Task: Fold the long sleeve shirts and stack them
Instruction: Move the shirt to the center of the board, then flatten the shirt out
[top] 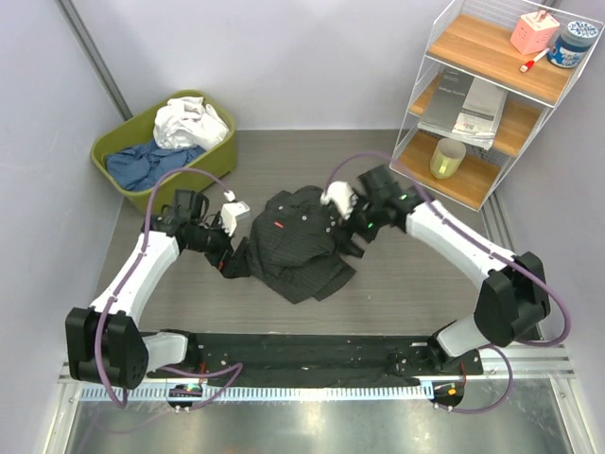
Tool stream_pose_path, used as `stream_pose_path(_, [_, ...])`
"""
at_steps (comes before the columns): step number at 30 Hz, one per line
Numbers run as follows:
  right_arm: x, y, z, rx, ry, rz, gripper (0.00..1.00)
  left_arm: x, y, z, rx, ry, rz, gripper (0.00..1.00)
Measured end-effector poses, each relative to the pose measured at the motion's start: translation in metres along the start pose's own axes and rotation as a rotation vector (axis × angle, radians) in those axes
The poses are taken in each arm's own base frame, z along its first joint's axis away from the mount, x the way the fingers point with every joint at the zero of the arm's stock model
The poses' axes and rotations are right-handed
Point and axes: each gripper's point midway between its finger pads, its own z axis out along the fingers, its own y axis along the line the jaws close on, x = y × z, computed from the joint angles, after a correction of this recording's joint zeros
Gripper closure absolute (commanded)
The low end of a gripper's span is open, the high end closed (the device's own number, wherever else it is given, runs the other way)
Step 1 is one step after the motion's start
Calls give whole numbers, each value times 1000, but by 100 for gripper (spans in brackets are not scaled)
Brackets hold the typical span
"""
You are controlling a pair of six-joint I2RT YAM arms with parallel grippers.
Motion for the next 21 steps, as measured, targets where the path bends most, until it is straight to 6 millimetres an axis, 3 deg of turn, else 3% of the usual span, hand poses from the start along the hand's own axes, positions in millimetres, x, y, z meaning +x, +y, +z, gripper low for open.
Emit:
stream_pose_path(4, [-9,49,41,-51,-19,-284,2,-3,22,-8,-55,-44,-110,0])
stream_pose_path(10, [-43,108,79,-86,-112,-620,10,-10,72,-40,-161,-168,-366,0])
stream_pose_path(14, [-54,125,113,-77,-130,-718,44,-6,80,-54,-202,-208,-436,0])
stream_pose_path(15, [-54,125,123,-71,-117,-730,62,-6,79,-57,-210,-216,-436,0])
stream_pose_path(18, [-54,114,146,-25,-70,-741,99,-8,73,-65,-232,-238,-409,0])
stream_pose_path(21, [-61,102,150,27,-48,-740,99,-10,65,-73,-254,-259,-356,2])
